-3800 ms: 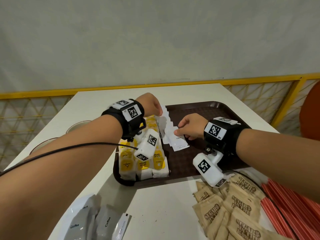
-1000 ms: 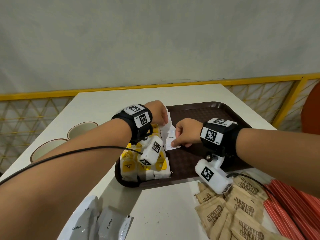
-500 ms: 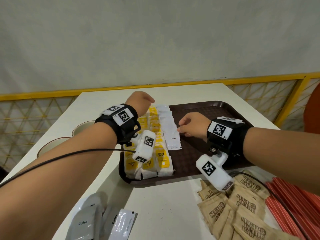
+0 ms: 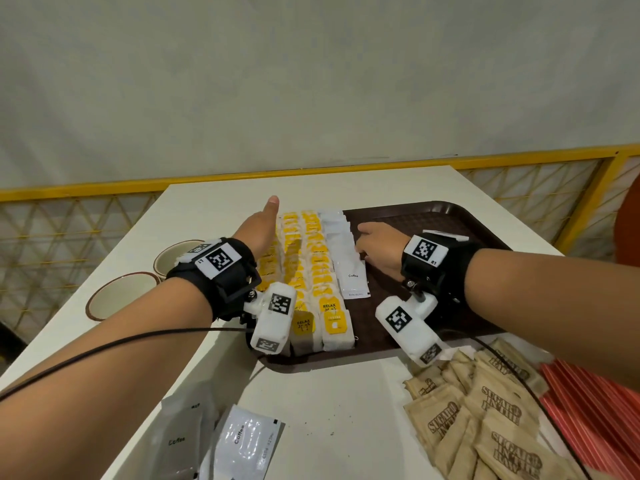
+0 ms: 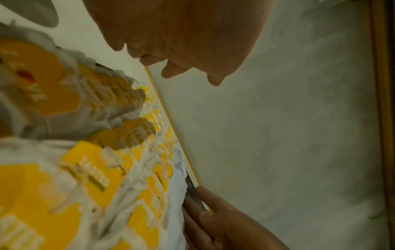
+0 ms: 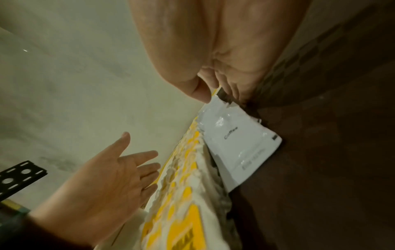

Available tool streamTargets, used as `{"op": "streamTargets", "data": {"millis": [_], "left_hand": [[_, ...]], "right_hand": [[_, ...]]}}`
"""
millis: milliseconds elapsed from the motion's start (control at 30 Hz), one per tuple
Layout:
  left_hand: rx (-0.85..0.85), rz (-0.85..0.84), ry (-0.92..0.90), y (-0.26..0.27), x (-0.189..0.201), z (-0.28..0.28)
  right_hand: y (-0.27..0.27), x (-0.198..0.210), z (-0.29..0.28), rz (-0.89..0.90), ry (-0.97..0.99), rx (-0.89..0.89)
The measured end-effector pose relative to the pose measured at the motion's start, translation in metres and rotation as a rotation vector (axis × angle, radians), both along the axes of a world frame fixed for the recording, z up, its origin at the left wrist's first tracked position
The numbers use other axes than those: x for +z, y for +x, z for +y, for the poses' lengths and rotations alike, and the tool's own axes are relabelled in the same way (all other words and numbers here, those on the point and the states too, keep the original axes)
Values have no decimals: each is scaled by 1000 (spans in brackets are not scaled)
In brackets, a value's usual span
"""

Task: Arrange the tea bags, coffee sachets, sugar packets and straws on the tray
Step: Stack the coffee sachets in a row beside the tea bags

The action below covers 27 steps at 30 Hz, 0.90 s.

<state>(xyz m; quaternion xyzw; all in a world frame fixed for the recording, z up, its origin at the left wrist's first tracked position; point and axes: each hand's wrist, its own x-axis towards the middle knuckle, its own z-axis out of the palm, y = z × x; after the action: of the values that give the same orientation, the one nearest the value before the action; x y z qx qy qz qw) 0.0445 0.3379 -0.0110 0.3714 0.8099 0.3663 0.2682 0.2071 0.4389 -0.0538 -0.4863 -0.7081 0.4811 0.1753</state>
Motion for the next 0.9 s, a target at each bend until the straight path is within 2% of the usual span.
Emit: {"op": "streamTargets", "data": {"millis": [67,167,433,600,900], "left_hand": [[3,-13,-22,-1,-2,-1],[7,-43,-48,-6,-6,1],[-17,-49,-86,-11,-3,6],[-26,-85,-73,-14,-2,9],[-34,-79,-88,-18,-2,10]], "right_hand": [[-5,3,1,12,-11,35],[-11,1,5,-101,61,128],[-15,5,27,-93,89,69],[-27,1,37,-98,106,131],[-33,-7,63,-70,85,73]]}}
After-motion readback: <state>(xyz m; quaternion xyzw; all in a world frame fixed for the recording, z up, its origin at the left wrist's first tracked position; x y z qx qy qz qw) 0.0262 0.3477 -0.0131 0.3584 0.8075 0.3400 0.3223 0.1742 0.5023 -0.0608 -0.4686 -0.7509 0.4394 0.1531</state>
